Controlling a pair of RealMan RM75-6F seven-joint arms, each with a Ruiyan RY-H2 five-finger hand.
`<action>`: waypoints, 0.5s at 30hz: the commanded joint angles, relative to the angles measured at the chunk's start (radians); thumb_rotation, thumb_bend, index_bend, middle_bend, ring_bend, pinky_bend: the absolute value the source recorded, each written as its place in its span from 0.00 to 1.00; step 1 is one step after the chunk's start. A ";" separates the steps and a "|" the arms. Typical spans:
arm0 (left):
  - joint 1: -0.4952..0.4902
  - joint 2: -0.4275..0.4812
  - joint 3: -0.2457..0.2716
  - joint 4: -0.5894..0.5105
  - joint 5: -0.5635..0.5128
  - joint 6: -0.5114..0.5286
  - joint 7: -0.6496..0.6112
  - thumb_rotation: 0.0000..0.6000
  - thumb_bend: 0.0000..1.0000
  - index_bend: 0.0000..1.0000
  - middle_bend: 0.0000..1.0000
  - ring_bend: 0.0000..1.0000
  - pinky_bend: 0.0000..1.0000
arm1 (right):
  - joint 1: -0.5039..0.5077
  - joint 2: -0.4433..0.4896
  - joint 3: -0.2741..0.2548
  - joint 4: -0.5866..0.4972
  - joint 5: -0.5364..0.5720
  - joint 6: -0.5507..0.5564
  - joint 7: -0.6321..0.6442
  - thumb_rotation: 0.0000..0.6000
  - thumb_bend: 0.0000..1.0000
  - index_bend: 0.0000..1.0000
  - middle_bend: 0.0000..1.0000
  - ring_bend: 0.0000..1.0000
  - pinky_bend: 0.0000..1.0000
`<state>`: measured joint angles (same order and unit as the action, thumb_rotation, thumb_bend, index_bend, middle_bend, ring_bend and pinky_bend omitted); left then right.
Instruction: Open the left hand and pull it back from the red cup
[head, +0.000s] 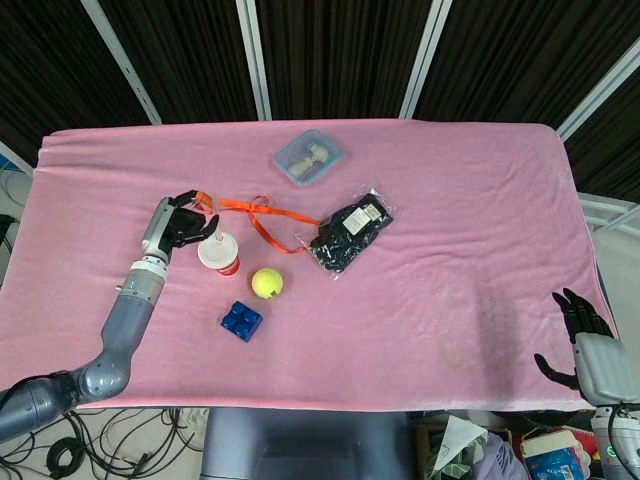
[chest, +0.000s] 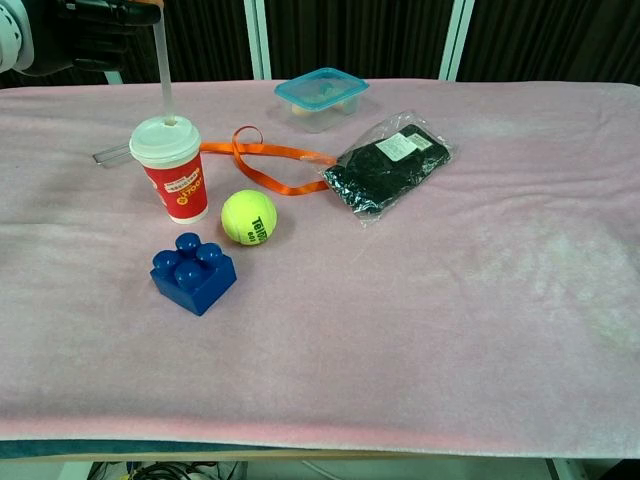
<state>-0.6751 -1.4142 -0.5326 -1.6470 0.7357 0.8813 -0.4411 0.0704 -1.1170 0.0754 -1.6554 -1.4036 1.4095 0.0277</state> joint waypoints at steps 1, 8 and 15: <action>0.001 -0.001 0.001 0.000 0.002 0.001 0.000 1.00 0.40 0.60 1.00 1.00 1.00 | 0.000 0.000 0.000 0.000 0.000 -0.001 0.000 1.00 0.19 0.00 0.00 0.00 0.15; 0.004 -0.001 0.003 0.001 0.004 0.003 -0.004 1.00 0.40 0.60 1.00 1.00 1.00 | 0.000 0.001 0.000 -0.001 0.001 -0.002 0.002 1.00 0.19 0.00 0.00 0.00 0.15; 0.005 -0.001 0.002 0.004 0.008 -0.002 -0.010 1.00 0.40 0.60 1.00 1.00 1.00 | 0.001 0.001 0.001 -0.002 0.001 -0.003 0.002 1.00 0.19 0.00 0.00 0.00 0.15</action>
<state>-0.6703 -1.4151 -0.5301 -1.6432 0.7431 0.8790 -0.4509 0.0718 -1.1160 0.0761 -1.6571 -1.4025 1.4069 0.0300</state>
